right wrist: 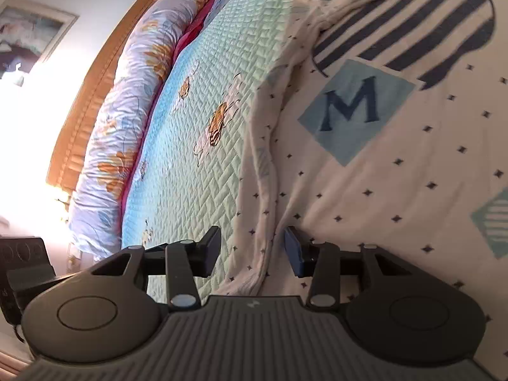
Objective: Fold clothes
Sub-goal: 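Move the right gripper beside the left gripper along the garment's folded edge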
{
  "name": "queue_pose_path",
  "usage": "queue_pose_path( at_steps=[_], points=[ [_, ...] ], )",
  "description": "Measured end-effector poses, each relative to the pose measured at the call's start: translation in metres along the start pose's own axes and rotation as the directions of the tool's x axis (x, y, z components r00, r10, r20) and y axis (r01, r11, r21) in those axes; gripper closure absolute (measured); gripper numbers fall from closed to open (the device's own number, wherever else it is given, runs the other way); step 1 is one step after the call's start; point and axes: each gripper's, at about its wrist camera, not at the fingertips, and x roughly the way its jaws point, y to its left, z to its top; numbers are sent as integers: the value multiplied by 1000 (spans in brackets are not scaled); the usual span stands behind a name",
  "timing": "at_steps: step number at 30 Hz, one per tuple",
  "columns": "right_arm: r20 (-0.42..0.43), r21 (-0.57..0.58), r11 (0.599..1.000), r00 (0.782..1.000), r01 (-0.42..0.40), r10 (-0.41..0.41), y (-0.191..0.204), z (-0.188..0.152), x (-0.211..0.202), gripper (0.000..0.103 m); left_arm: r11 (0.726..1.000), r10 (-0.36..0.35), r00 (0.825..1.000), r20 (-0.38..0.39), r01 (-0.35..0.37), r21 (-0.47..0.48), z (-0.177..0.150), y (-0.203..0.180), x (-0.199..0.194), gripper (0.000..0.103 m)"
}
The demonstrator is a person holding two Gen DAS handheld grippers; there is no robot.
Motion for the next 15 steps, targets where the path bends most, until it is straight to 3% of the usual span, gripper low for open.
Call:
queue_pose_path(
  at_steps=[3, 10, 12, 15],
  points=[
    [-11, -28, 1000, 1000, 6, -7, 5, -2, -1, 58, 1000, 8, 1000, -7, -8, -11, 0, 3, 1, 80],
    [-50, -12, 1000, 999, -10, 9, 5, -16, -1, 80, 1000, 15, 1000, -18, -15, -7, -1, 1, 4, 74],
    [-52, 19, 999, 998, -29, 30, 1, -15, 1, 81, 1000, 16, 1000, -21, -17, -6, -1, 0, 4, 74],
    [-44, 48, 998, 998, -38, 40, -4, -15, 1, 97, 1000, 19, 1000, -19, -19, -3, 0, -1, 4, 74]
  ],
)
